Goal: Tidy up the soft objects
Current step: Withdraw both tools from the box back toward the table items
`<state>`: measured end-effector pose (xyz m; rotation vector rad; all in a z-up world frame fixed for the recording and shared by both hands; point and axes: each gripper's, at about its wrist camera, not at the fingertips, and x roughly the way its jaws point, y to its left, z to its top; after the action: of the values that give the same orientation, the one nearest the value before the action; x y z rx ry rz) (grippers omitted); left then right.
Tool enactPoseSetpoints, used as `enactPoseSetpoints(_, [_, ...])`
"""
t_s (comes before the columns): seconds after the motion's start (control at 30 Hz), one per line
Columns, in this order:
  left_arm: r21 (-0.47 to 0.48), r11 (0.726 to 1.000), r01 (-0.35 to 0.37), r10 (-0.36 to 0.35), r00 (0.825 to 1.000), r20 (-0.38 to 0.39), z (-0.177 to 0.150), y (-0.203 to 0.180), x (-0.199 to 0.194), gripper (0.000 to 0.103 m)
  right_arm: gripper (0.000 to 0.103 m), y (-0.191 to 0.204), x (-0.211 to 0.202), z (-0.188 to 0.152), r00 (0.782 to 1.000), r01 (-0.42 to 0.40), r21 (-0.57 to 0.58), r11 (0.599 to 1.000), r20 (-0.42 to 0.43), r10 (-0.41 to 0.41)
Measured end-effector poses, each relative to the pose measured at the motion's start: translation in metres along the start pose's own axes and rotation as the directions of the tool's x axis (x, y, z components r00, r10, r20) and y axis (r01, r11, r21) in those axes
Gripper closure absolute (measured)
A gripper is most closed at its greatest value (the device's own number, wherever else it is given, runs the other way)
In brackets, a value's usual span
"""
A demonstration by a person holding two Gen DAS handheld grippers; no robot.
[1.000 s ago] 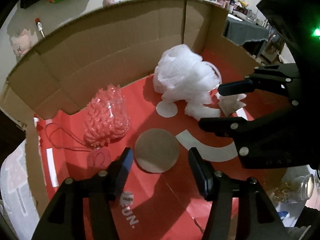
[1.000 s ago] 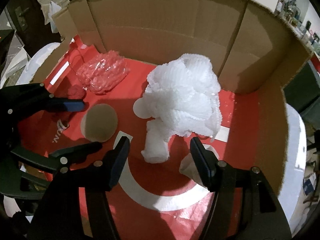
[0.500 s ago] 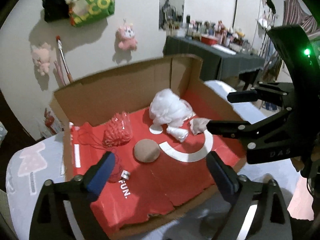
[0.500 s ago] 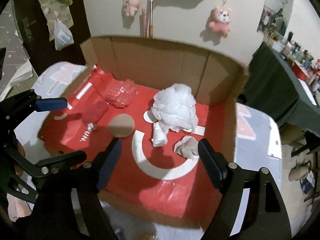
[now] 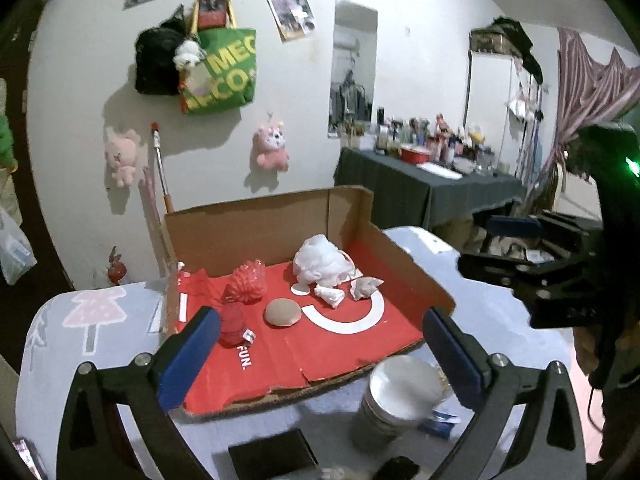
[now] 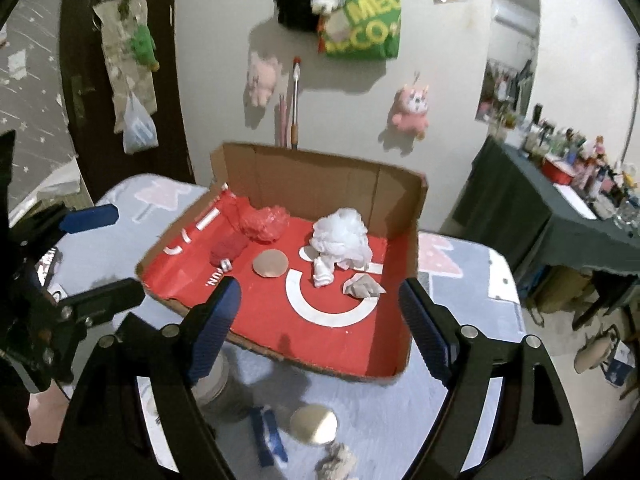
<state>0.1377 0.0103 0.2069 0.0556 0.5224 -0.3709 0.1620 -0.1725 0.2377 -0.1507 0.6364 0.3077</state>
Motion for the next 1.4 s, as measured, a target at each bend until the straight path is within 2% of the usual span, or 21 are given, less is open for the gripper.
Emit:
enactPoseSetpoints(0.07, [-0.007,1.000,-0.007,0.007,0.999,0.033,-0.006,-0.004,-0.013,0.000,0.020,0.006,-0.023,-0.010,0.998,0.020,-0.007,1.000,0.057,-0.019])
enactPoseSetpoints(0.13, [-0.017,1.000,-0.002,0.003,0.998,0.068,-0.014,-0.009,-0.030,0.000,0.013,0.011,-0.039,-0.018,0.995,0.035,-0.015,0.999,0.099,-0.033])
enactPoseSetpoints(0.23, [-0.026,0.999,-0.019,0.022,0.994,0.110,-0.027,-0.016,-0.048,0.000,0.012,0.023,-0.065,-0.037,0.985,0.052,-0.028,0.998,0.168,-0.047])
enactPoseSetpoints(0.4, [-0.056,0.998,-0.040,0.049,0.986,0.157,-0.054,-0.024,-0.069,0.000,0.010,0.033,-0.089,-0.066,0.973,0.064,-0.013,0.998,0.221,-0.060])
enactPoseSetpoints(0.6, [-0.079,0.995,-0.056,0.069,0.983,0.173,-0.093,-0.033,-0.080,0.000,0.010,0.042,-0.092,-0.104,0.969,0.091,0.014,0.996,0.229,-0.091])
enactPoseSetpoints(0.77, [-0.100,0.992,-0.080,0.095,0.984,0.149,-0.123,-0.034,-0.072,0.000,0.010,0.042,-0.076,-0.138,0.979,0.053,0.072,0.996,0.194,-0.066])
enactPoseSetpoints(0.9, [-0.127,0.989,-0.073,0.083,0.993,0.082,-0.148,-0.031,-0.054,0.000,0.010,0.041,-0.055,-0.164,0.987,0.033,0.104,0.994,0.151,-0.048])
enactPoseSetpoints(1.07, [-0.157,0.984,-0.089,0.089,0.996,-0.011,-0.173,-0.023,-0.029,0.000,0.010,0.039,-0.027,-0.189,0.997,0.010,0.140,0.990,0.080,-0.021])
enactPoseSetpoints(1.4, [-0.168,0.978,-0.119,0.096,0.985,-0.140,-0.193,-0.009,0.000,0.000,0.010,0.035,0.011,-0.201,0.999,-0.052,0.164,0.985,0.011,0.051])
